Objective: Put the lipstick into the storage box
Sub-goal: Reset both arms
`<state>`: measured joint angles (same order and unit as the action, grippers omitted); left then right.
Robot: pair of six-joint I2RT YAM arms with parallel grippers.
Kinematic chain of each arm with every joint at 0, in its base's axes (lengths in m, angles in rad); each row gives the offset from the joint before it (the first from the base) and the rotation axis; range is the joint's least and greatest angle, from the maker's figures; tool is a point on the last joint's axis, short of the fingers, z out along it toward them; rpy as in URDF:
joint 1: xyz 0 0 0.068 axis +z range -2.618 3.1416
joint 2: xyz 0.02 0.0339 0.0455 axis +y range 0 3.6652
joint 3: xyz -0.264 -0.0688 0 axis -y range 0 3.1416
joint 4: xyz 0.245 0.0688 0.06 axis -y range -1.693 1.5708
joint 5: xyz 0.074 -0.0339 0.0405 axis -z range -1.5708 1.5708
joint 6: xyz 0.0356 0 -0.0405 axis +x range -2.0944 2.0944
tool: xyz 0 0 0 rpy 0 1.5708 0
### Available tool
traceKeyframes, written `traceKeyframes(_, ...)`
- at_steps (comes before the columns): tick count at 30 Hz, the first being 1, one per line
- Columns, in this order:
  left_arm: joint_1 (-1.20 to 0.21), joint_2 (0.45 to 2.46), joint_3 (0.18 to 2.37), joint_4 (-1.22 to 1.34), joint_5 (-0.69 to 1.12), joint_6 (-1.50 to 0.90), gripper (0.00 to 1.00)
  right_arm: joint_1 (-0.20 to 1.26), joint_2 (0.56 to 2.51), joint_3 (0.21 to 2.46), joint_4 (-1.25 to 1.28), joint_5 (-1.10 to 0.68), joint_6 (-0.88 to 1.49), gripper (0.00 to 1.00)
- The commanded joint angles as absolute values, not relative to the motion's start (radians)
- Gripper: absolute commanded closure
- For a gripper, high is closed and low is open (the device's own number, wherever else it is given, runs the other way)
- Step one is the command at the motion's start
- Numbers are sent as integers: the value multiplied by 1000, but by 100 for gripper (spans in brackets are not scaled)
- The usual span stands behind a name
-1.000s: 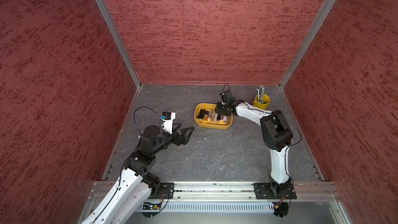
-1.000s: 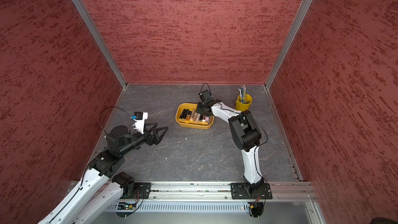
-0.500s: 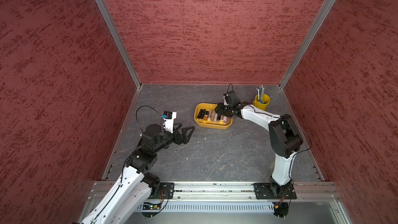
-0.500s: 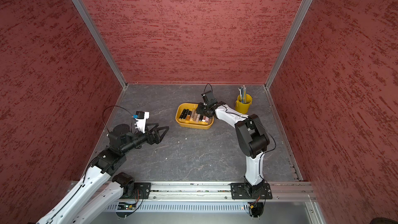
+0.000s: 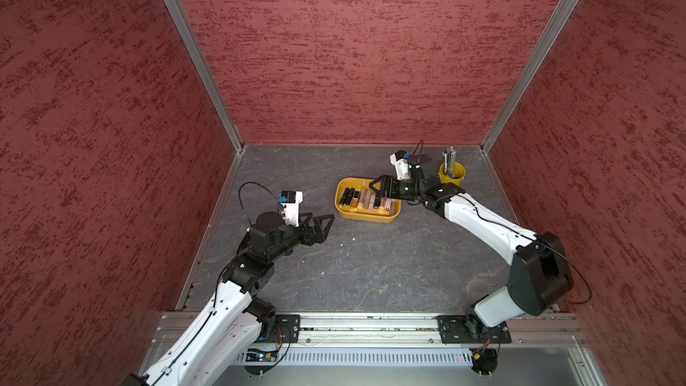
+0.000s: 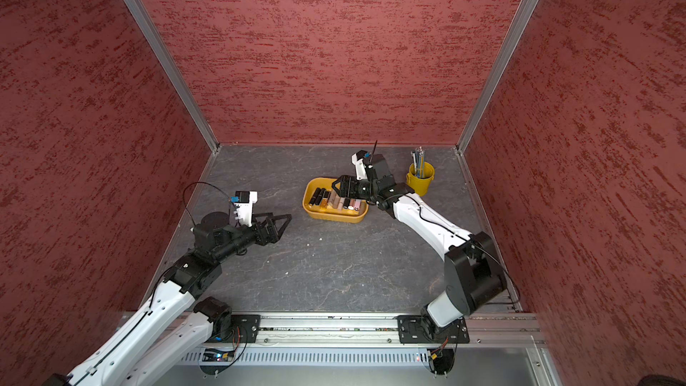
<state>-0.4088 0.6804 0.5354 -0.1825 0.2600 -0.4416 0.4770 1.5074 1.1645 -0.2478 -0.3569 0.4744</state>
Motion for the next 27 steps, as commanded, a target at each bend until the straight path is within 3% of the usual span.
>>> traceKeyframes(1, -397, 691, 524, -158, 208, -461, 0, 474, 1397, 1116, -230, -318, 360, 20)
traceKeyframes(7, -396, 719, 479, -140, 33, -569, 0, 471, 1203, 954, -122, -156, 224, 18)
traceKeyframes(14, -390, 732, 445, -123, -63, -517, 0, 468, 1005, 704, 45, 148, 100, 19)
traceKeyframes(19, -384, 757, 435, -148, -195, -501, 0, 464, 945, 639, 70, 264, -14, 14)
traceKeyframes(27, -355, 793, 419, -95, -252, -388, 0, 399, 981, 500, 281, 332, -143, 13)
